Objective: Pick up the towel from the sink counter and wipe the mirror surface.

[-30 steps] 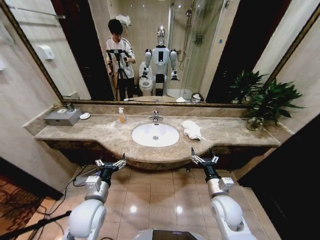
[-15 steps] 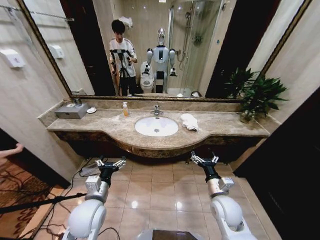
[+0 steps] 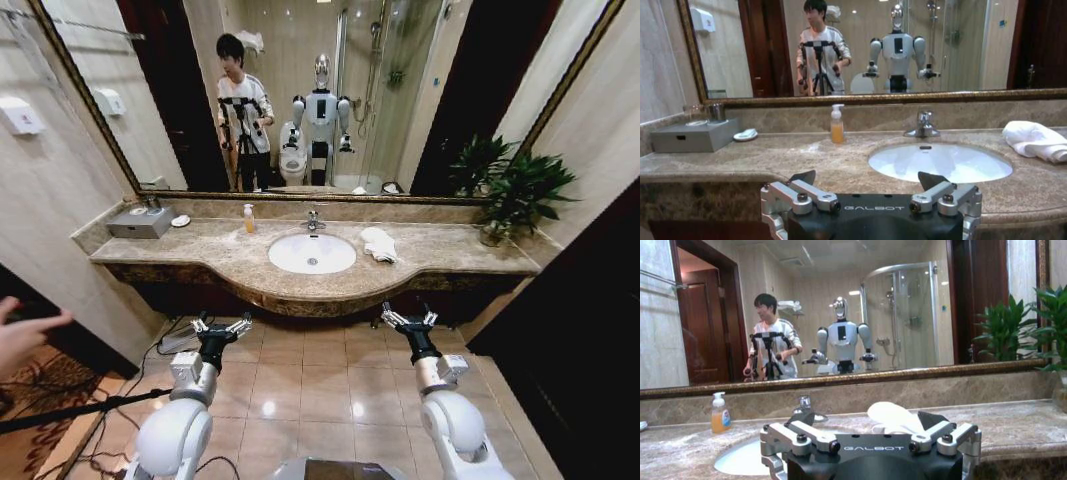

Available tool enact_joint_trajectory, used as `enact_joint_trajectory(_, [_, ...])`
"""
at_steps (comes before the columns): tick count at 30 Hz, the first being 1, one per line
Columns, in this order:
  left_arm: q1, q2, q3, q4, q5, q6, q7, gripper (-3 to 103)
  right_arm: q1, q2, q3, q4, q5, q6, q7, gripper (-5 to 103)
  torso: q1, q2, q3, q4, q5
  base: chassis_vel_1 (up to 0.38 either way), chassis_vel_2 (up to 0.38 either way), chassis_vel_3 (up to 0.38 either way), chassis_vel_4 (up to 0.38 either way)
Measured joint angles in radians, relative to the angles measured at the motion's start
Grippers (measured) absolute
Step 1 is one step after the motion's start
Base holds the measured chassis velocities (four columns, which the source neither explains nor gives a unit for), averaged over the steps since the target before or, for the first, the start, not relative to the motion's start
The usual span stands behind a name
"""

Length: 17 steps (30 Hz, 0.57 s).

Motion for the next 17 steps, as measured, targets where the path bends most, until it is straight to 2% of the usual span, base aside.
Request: enact_joint_trajectory(17, [0.000,0.000,0.000,0.000,0.000,0.000,0.000,100,0.000,0.000,0.000,0.000,0.000,0.000,0.000,100,0.000,0.000,0.000,0.0000,0.0000,0.000,0.000,0.000,0.000])
